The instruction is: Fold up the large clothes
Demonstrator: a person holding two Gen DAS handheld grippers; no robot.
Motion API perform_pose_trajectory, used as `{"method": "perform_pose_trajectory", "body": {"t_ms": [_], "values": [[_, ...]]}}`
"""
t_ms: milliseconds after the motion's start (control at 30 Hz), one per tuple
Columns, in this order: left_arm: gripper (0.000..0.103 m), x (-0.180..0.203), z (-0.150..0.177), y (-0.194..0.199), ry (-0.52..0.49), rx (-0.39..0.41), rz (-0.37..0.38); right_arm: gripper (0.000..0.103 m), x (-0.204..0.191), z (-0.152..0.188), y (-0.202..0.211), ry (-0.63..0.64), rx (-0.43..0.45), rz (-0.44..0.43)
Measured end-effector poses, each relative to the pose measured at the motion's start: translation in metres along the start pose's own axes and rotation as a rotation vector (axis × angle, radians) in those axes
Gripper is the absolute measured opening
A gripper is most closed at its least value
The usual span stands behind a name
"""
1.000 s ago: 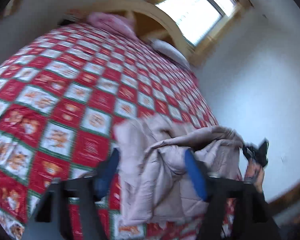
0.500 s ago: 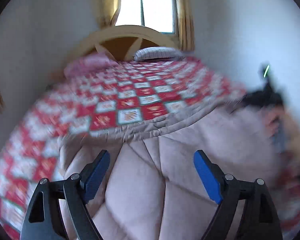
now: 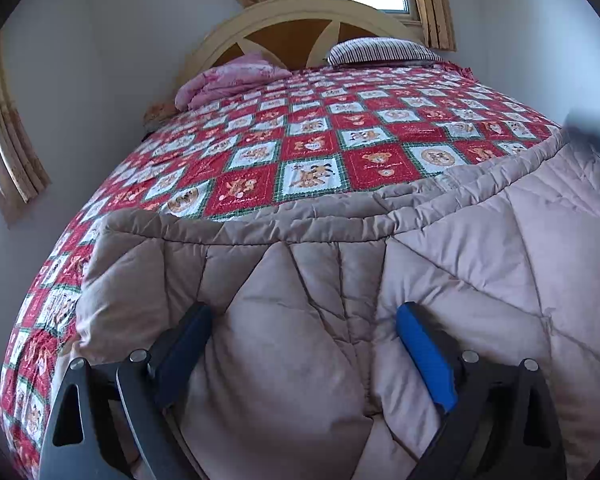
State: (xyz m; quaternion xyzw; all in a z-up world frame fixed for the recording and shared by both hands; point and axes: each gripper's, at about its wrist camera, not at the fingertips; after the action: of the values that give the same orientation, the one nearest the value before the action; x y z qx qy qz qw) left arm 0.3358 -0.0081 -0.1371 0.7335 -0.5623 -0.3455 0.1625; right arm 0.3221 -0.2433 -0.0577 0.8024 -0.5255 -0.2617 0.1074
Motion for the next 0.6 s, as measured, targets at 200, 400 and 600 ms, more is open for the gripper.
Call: {"method": "perform_pose_trajectory", "body": {"t_ms": [200,400,600], "values": [[0.094,-0.023,-0.031,0.006,0.025,0.089,-0.101,0.084,-0.011,0.043,-0.073,0.088,-0.21,0.087],[0.096,-0.019,-0.031,-0.049,0.037,-0.003,-0.111,0.084,0.015,0.053,-0.078,0.02,-0.218,0.117],[0.102,-0.006,-0.022,-0.06,0.035,0.015,-0.143,0.084,0.02,0.06,-0.079,-0.018,-0.216,0.125]]}}
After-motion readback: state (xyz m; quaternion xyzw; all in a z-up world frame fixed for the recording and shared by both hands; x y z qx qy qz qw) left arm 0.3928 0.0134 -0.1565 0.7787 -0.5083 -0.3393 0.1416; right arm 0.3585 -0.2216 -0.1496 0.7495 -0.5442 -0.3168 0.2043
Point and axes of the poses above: each gripper's, at about its wrist camera, not at the fingertips, and y roughly against the way its jaws point, x to its right, z to its underside, and after that the axes turned 13 degrees about -z, right-handed
